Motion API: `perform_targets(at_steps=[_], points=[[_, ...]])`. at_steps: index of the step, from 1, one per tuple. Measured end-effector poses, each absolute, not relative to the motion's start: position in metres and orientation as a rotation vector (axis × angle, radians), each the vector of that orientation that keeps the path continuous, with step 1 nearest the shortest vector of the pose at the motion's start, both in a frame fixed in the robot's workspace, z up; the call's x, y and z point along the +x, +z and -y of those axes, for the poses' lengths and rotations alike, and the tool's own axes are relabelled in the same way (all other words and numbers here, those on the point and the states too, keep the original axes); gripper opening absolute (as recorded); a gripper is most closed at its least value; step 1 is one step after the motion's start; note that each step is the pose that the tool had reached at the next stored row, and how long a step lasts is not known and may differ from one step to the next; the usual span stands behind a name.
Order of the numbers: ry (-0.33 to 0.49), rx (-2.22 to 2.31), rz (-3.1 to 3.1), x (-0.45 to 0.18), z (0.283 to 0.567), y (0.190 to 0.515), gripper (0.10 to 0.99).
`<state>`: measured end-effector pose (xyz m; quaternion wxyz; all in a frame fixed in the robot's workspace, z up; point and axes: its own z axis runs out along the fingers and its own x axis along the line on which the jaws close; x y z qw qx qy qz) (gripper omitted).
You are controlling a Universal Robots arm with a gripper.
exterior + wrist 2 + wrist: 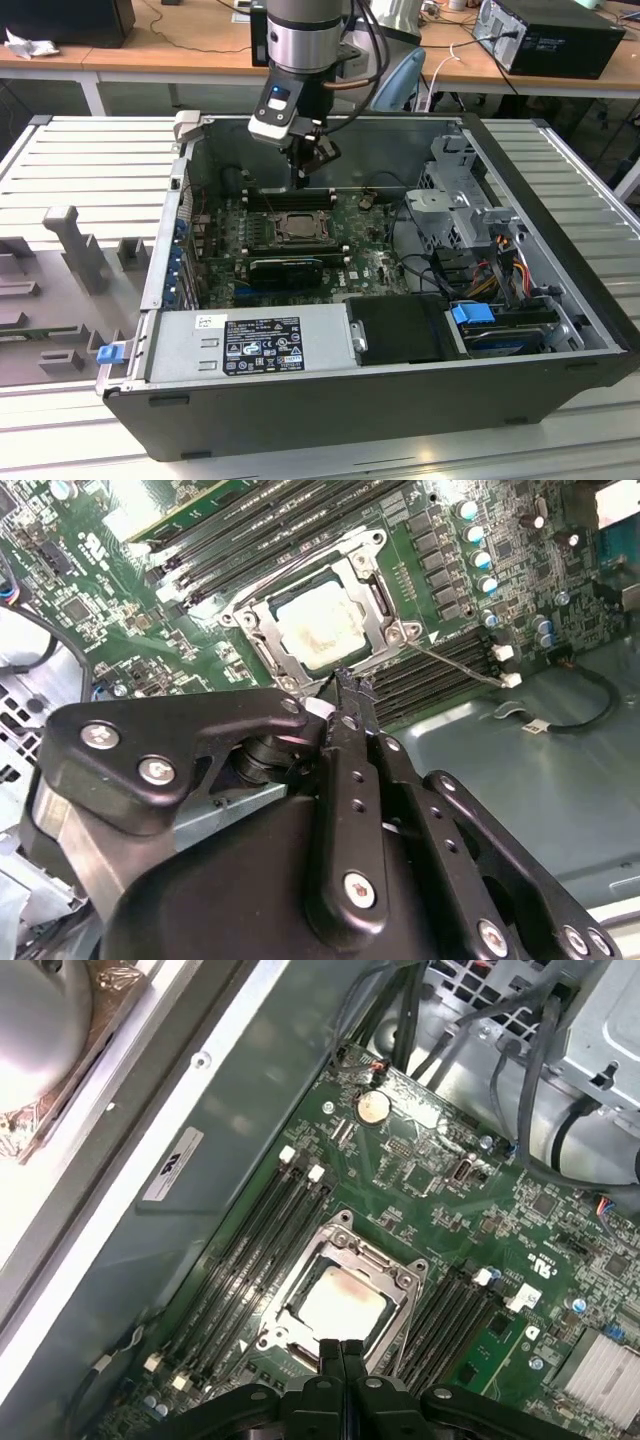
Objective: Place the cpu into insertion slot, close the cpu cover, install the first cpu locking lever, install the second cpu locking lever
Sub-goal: 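Install the first cpu locking lever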
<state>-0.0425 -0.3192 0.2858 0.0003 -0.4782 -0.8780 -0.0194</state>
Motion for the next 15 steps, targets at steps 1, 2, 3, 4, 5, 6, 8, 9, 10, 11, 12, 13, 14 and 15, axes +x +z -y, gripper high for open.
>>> perform_targets(at_steps=[1,2,3,4,5,6,8,9,10,11,12,13,14,15], points=[[-0.061,-1.493,2.763,-0.0425,0.3192,0.2858,0.106],[-0.061,-1.487,2.766,-0.0425,0.3192,0.2858,0.106],[-0.061,-1.479,2.770,-0.0425,0.3192,0.2858,0.106],[-0.061,-1.473,2.773,-0.0425,0.3192,0.2858,0.106],[-0.061,-1.467,2.776,-0.0425,0.3192,0.2858,0.106],[-0.061,-1.460,2.780,-0.0425,0.3192,0.2858,0.106],[-0.061,-1.445,2.787,-0.0425,0.3192,0.2858,0.106],[-0.061,-1.434,2.793,-0.0425,0.3192,0.2858,0.106],[-0.061,-1.428,2.796,-0.0425,0.3192,0.2858,0.106],[-0.061,-1.422,2.799,-0.0425,0.3192,0.2858,0.106],[-0.061,-1.414,2.803,-0.0425,0.3192,0.2858,0.106],[-0.061,-1.407,2.806,-0.0425,0.3192,0.2858,0.106],[-0.061,-1.400,2.810,-0.0425,0.3192,0.2858,0.106],[-0.061,-1.390,2.814,-0.0425,0.3192,0.2858,0.106]])
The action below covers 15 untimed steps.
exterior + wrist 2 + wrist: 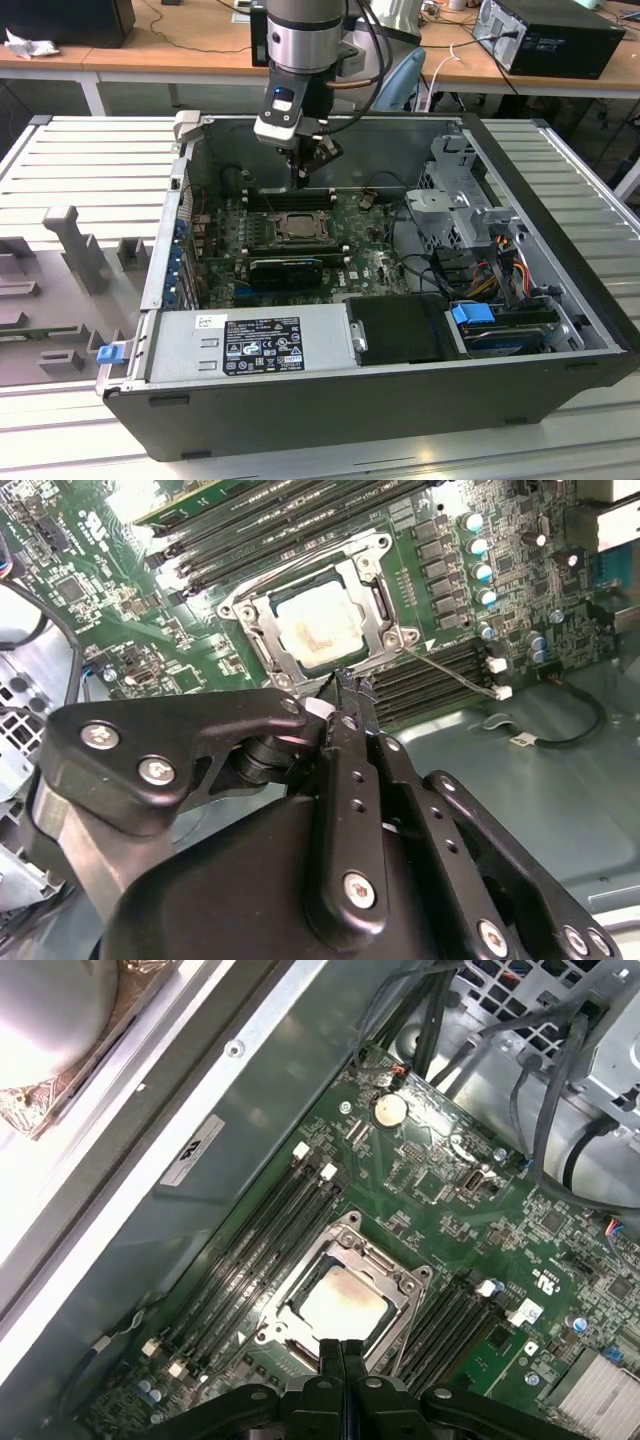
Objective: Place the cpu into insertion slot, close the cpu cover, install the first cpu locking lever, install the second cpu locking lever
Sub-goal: 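Install the first cpu locking lever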
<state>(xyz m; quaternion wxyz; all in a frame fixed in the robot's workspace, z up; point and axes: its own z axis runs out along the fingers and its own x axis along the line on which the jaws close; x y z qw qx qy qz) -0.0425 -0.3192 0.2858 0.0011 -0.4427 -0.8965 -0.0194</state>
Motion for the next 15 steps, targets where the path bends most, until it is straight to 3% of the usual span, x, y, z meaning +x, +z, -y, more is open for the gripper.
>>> perform_targets(at_steps=[15], points=[[-0.061,-1.279,2.865,-0.0425,0.3192,0.2858,0.106]])
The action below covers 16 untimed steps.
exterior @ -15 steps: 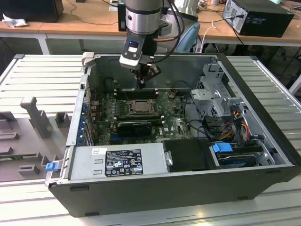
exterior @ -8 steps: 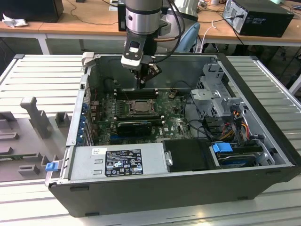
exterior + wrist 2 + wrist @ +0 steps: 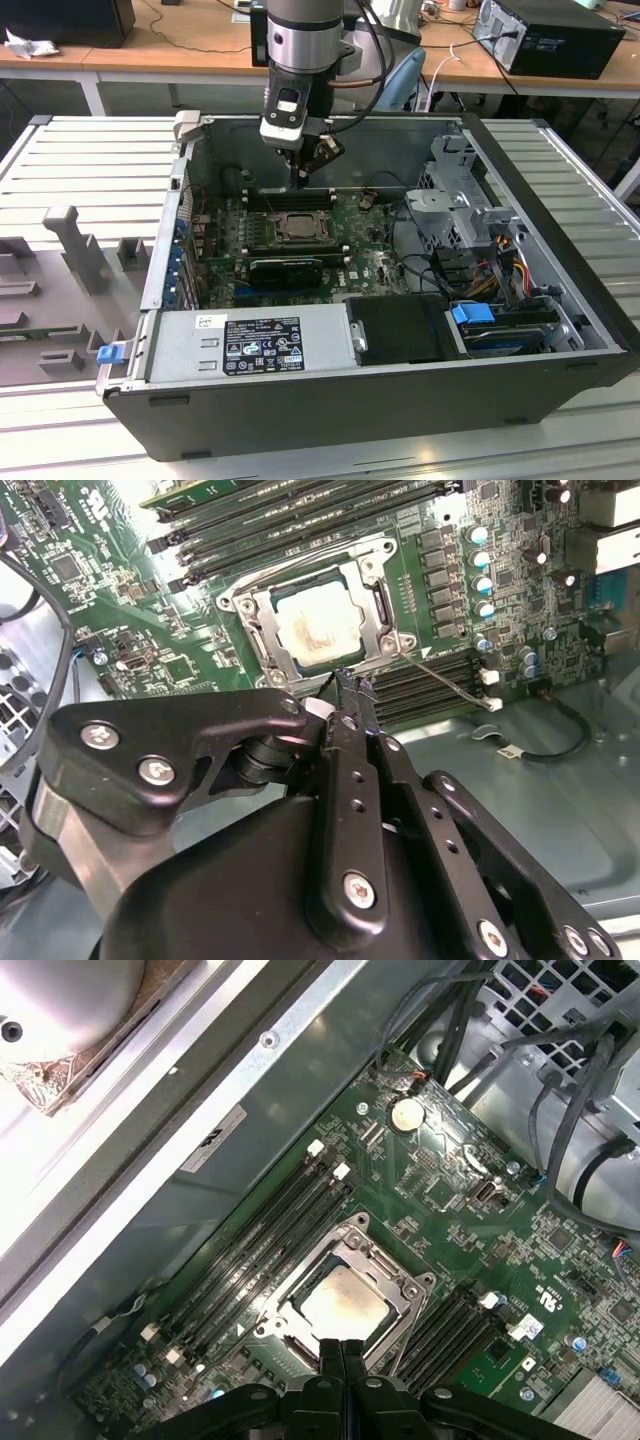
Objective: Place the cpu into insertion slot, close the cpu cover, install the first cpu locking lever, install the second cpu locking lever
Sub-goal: 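Install the first cpu locking lever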
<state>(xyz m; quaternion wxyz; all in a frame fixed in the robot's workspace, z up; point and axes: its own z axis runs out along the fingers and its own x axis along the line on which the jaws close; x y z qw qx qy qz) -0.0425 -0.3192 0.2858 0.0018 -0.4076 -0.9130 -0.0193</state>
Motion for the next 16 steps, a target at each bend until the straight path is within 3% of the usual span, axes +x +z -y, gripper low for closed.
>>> perform_targets(at_steps=[16], points=[[-0.060,-1.150,2.917,-0.0425,0.3192,0.2858,0.106]])
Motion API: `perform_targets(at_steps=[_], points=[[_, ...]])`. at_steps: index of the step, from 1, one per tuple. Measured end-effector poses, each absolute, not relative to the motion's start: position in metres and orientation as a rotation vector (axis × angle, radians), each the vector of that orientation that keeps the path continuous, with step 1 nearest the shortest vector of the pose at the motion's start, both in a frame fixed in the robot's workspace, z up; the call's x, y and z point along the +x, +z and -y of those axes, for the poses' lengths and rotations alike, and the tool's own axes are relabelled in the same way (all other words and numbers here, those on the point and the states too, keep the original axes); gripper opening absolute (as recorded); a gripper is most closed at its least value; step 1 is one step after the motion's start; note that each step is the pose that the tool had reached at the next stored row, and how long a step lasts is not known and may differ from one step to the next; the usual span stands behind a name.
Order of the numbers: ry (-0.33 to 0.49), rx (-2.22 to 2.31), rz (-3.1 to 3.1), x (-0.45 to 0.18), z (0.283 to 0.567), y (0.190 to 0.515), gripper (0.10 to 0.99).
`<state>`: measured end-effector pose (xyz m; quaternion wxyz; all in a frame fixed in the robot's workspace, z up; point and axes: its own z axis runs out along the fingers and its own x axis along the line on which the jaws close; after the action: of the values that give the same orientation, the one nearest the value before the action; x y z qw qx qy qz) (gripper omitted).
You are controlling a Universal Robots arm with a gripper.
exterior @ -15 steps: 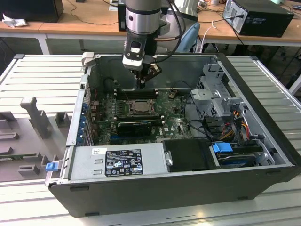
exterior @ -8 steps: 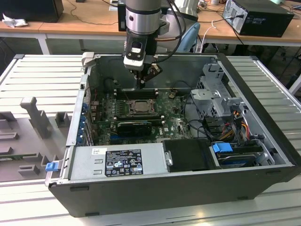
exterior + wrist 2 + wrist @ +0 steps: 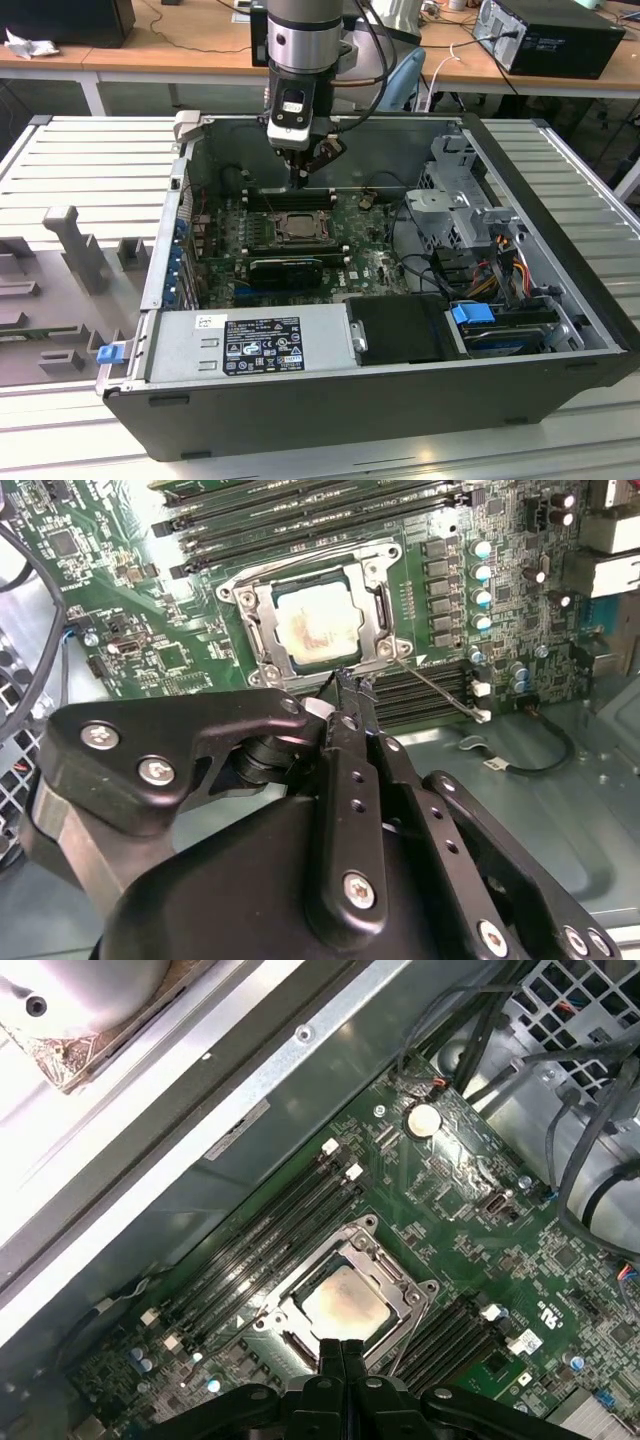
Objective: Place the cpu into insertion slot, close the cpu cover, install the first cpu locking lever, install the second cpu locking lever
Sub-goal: 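Install the first cpu locking lever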
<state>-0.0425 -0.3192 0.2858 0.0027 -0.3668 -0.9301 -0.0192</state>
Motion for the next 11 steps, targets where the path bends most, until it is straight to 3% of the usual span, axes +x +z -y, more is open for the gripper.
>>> perform_targets(at_steps=[11], points=[[-0.060,-1.054,2.952,-0.0425,0.3192,0.2858,0.106]])
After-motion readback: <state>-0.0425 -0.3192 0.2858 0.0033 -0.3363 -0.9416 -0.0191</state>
